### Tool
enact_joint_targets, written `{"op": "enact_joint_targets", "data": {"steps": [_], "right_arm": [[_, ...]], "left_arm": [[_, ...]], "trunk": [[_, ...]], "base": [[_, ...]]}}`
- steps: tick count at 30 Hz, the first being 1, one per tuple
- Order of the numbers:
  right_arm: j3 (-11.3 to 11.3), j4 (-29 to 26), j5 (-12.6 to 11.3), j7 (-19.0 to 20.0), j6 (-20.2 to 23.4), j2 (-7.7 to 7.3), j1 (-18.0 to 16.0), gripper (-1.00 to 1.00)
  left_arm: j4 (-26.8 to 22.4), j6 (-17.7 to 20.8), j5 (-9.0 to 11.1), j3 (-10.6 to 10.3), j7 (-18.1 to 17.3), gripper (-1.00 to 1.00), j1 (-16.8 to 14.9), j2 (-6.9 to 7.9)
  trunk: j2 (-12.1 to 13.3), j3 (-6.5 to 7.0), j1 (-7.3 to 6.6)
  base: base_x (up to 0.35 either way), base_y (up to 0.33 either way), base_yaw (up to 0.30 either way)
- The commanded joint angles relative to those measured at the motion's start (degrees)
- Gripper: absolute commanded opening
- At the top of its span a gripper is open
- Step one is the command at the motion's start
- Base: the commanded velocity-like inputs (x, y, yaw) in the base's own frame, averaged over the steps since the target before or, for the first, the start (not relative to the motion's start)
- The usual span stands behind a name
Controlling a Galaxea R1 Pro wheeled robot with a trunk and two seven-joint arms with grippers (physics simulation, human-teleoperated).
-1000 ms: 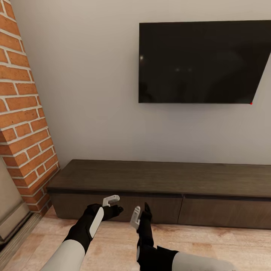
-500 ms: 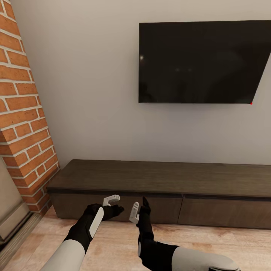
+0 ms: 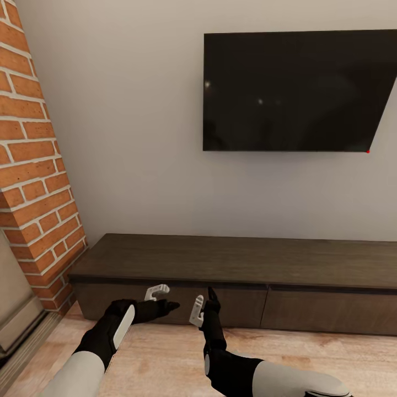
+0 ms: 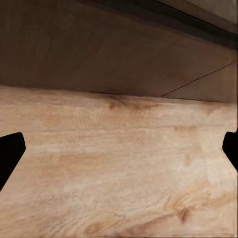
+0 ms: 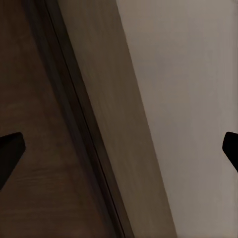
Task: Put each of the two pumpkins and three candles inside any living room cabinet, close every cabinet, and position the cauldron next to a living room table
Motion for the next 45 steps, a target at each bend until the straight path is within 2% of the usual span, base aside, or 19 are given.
{"op": "enact_joint_targets", "data": {"steps": [1, 2, 3, 7, 10, 17, 25, 45], "right_arm": [[0.49, 0.03, -0.5, -0.35, -0.06, 0.0, -0.1, 1.0], [0.49, 0.07, -0.5, -0.35, -0.26, 0.0, -0.12, 1.0], [0.49, 0.11, -0.51, -0.35, -0.58, 0.0, -0.12, 1.0], [0.53, 0.15, -0.53, -0.35, -0.91, 0.0, -0.1, 1.0], [0.56, 0.2, -0.54, -0.35, -1.03, 0.0, -0.11, 1.0], [0.49, 0.27, -0.57, -0.35, -1.13, 0.0, -0.11, 1.0], [0.38, 0.38, -0.61, -0.32, -1.15, 0.0, -0.1, 1.0], [0.44, 0.4, -0.91, -0.43, -1.37, 0.0, -0.09, 1.0]], "left_arm": [[0.27, 0.43, 0.14, -0.66, -4.59, 1.0, -0.02, 1.28], [0.37, 0.42, 0.12, -1.19, -6.95, 1.0, -0.02, 1.89], [0.56, 0.35, 0.09, -2.34, -11.77, 1.0, -0.01, 2.95], [1.15, 0.25, -0.24, -4.67, -20.86, 1.0, -0.01, 4.6], [1.82, 0.16, -0.81, -5.42, -23.85, 1.0, 0.0, 5.42], [2.31, 0.11, -1.28, -5.92, -25.76, 1.0, 0.0, 6.79], [2.37, 0.11, -1.31, -6.02, -26.08, 1.0, 0.0, 7.76], [2.38, 0.11, -1.2, -6.07, -26.08, 1.0, 0.0, 7.94]], "trunk": [[-0.03, -0.06, -0.01], [-0.03, -0.06, -0.01], [-0.03, -0.06, -0.01], [-0.03, -0.06, -0.01], [-0.03, -0.06, -0.01], [-0.03, -0.06, -0.01], [-0.03, -0.06, -0.01], [-8.05, -3.65, 4.38]], "base": [[0.0, 0.0, 0.0], [0.0, 0.0, 0.0], [0.0, 0.0, 0.0], [0.0, 0.0, 0.0], [0.0, 0.0, 0.0], [0.0, 0.0, 0.0], [0.0, 0.0, 0.0], [0.0, 0.0, 0.0]]}}
